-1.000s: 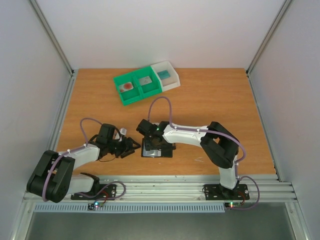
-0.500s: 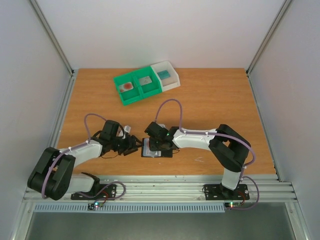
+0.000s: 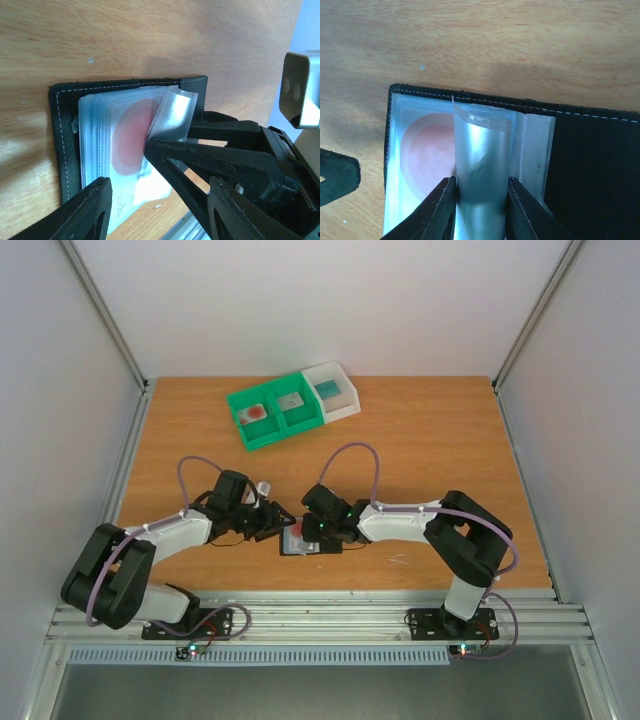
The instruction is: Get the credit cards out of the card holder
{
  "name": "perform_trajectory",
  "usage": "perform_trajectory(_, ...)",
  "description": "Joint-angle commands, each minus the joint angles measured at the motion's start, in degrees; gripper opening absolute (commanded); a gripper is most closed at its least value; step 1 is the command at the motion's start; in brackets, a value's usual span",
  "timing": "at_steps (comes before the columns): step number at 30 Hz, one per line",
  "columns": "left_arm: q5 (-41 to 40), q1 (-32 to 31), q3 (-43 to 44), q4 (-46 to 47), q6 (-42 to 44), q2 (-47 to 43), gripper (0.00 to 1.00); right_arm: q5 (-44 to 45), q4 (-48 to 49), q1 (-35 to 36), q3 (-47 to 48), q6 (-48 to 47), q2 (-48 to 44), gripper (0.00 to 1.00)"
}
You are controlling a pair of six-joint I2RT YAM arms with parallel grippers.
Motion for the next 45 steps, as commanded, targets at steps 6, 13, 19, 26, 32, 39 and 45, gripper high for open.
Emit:
perform_trajectory(6,0.2,-0.3,4.0,7.6,-2.2,6.2,0.58,-4.6,5.5,-1.0,-3.6,-0.2,0.2,0.28)
perform_trajectory(13,3.5,-0.3,5.9,13.9,-5.9,12.0,0.59,-5.2,9.8,-1.2,-5.2,-0.1,-0.8,0.29)
perform_trajectory(19,3.2,-0.4,5.9,14.5,-6.0,13.3,0.59,-6.5,13.7,-1.3,-5.9,0.3,1.0,0.3)
perform_trajectory(26,5.1,-1.4,4.2,17.3,-8.8,13.7,0.6,-4.9,16.6,-1.3,-8.5,-0.2,-1.8,0.43)
perform_trajectory(32,6.9,-2.6,3.5,21.5,-13.0,13.6,0.6,-3.5,14.6,-1.3,-10.1,-0.4,-5.6,0.55)
perform_trajectory(39,7.5,-5.0,3.8,26.3,-17.8,13.7,0.6,-1.1,8.7,-1.3,-12.5,-1.9,-12.8,0.66)
perform_trajectory(45,6.7,-6.3,4.9,25.7,-18.0,14.1,0.6,0.2,2.6,-1.2,-12.5,-3.5,-17.5,0.65)
